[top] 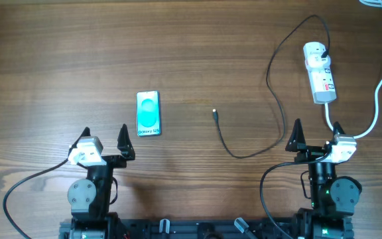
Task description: Plug charger to phone and switch on socket
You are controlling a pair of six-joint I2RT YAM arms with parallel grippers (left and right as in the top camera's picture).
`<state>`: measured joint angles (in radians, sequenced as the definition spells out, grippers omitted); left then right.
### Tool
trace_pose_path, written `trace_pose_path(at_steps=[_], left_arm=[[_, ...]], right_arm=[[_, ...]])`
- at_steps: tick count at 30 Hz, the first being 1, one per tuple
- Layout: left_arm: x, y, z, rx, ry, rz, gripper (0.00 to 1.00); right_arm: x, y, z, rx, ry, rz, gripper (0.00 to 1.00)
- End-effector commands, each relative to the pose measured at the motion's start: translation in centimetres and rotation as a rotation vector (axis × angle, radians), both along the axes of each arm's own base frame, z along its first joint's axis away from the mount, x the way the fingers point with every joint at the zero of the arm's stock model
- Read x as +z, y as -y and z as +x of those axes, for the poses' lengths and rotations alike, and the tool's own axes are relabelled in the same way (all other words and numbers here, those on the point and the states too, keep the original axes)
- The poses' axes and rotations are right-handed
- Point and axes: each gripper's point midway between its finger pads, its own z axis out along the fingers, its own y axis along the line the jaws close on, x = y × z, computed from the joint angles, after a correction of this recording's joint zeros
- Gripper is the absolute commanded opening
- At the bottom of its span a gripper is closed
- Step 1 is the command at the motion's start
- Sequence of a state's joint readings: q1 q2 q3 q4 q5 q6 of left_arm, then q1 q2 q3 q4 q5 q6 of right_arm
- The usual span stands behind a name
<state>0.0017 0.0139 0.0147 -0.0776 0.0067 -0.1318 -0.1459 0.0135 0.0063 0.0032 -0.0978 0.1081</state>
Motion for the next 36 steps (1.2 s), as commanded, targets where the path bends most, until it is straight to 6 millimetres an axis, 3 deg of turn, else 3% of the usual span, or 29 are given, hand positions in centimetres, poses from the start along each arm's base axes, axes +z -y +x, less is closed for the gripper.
trace_pose_path(at_steps=[1, 10, 12, 15, 23, 30, 33, 36], left_arm=[[-0.2, 0.3, 0.0, -0.017, 0.004, 0.019, 1.00], [0.0, 0.7, 0.0, -0.042, 0.006, 0.013, 1.00], [0.7, 2.0, -0.3, -0.116, 0.013, 0.008, 1.00], [1.7, 2.2, -1.3, -0.125, -0.067, -0.001, 1.00], [11.8, 2.7, -1.8, -0.155, -0.074, -0.005, 1.00], [18.0, 3.8, 1.3, -0.218, -0.277, -0.034, 1.00], [18.6, 3.8, 3.2, -0.203, -0.393, -0.089, 1.00], [16.4, 4.4, 6.0, -0.192, -0.577, -0.154, 1.00]], right_arm=[[0.1, -0.2, 0.0, 0.012, 0.006, 0.006, 1.00], [0.1, -0.2, 0.0, 0.013, 0.006, 0.005, 0.99], [0.1, -0.2, 0.0, 0.012, 0.006, 0.006, 1.00], [0.1, -0.2, 0.0, 0.013, 0.006, 0.006, 1.00], [0.1, -0.2, 0.0, 0.013, 0.006, 0.005, 1.00], [0.1, -0.2, 0.0, 0.013, 0.006, 0.005, 1.00], [0.1, -0.2, 0.0, 0.013, 0.006, 0.006, 1.00], [0.1, -0.2, 0.0, 0.013, 0.006, 0.006, 1.00]])
